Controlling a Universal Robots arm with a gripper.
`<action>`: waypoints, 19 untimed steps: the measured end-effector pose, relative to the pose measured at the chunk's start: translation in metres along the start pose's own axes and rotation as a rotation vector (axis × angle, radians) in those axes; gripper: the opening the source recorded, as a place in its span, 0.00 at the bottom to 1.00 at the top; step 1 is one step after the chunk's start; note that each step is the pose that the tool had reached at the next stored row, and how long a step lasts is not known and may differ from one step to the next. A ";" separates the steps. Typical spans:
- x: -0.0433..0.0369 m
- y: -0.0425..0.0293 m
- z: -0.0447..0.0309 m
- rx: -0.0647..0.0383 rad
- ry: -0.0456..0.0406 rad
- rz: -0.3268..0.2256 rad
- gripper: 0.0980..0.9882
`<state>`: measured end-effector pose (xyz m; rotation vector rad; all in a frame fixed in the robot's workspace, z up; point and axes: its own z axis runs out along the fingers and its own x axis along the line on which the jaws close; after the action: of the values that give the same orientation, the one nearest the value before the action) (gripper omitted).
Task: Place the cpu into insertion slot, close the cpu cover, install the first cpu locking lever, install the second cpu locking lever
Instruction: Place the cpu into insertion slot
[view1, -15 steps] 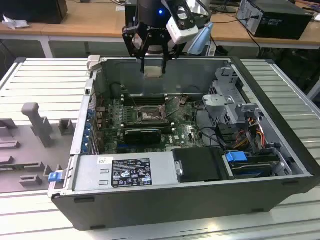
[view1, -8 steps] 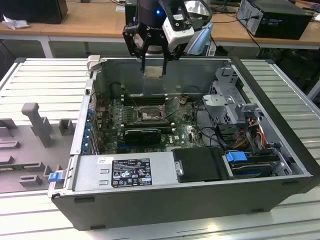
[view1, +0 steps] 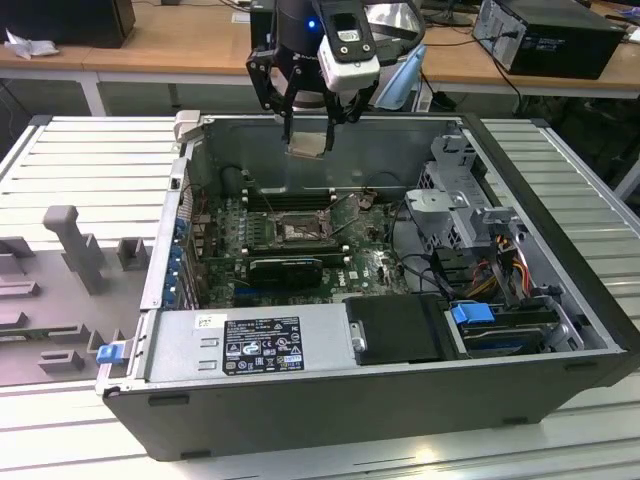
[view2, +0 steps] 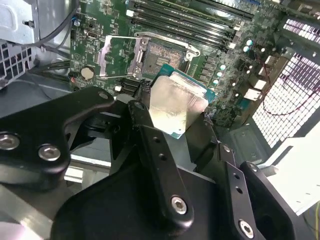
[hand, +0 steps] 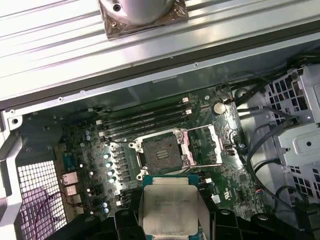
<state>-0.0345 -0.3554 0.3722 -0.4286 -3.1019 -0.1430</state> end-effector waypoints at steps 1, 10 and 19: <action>0.0000 0.0000 0.0000 0.000 -0.0019 0.021 0.48; 0.0000 0.0000 0.0001 -0.002 -0.0079 0.087 0.48; 0.0000 0.0000 0.0001 -0.003 -0.0124 0.138 0.48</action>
<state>-0.0345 -0.3555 0.3721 -0.6439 -3.0709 -0.1437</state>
